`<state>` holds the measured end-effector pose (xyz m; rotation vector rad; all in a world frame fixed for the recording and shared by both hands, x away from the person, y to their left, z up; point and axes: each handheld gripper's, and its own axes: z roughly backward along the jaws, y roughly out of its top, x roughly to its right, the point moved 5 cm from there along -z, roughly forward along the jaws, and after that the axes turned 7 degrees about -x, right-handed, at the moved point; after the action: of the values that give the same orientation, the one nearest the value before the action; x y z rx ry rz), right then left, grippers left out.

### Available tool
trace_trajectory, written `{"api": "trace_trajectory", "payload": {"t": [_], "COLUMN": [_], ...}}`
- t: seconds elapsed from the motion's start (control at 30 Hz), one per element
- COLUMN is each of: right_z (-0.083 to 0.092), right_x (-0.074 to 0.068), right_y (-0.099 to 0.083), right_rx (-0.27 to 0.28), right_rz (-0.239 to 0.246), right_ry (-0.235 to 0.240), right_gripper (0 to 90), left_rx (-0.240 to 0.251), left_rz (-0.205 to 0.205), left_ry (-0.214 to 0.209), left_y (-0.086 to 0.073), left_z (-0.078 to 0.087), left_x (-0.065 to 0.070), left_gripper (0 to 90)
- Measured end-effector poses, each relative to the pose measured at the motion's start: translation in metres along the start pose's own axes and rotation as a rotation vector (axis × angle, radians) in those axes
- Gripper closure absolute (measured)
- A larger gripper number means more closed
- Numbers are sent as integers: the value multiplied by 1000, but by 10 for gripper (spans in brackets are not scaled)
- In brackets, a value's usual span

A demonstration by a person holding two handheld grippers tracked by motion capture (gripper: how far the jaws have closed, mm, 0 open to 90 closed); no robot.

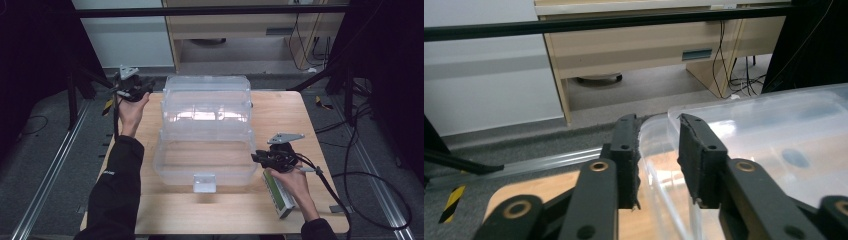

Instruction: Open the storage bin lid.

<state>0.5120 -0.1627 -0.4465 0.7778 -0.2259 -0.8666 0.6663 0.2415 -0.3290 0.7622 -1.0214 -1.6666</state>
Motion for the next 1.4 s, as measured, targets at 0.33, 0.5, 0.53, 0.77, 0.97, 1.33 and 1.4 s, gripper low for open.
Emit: {"api": "trace_trajectory", "payload": {"t": [0.33,0.5,0.53,0.77,0.97,1.33,1.4], "right_z": [0,0,0,0,0,-1,-1], "right_x": [-2,-2,-2,-2,-3,-3,-4], "right_y": [1,2,2,2,1,2,3], "right_rx": [-15,-15,-15,-15,-9,-21,-26], "right_rz": [16,9,8,2,-2,6,12], "right_ry": [-22,-20,-20,-21,-29,-36,-46], "right_gripper": [722,721,721,722,722,720,722], "left_rx": [-30,-58,-69,-125,-196,-292,-294], "left_rz": [-66,-66,-76,-85,-99,-158,-149], "left_ry": [-38,-88,-96,-134,-173,-199,-221], "left_y": [-45,-69,-76,-113,-149,-173,-175], "left_z": [81,99,102,105,101,84,82], "left_x": [3,9,12,26,40,58,59], "left_gripper": [608,593,590,597,604,646,673]}}
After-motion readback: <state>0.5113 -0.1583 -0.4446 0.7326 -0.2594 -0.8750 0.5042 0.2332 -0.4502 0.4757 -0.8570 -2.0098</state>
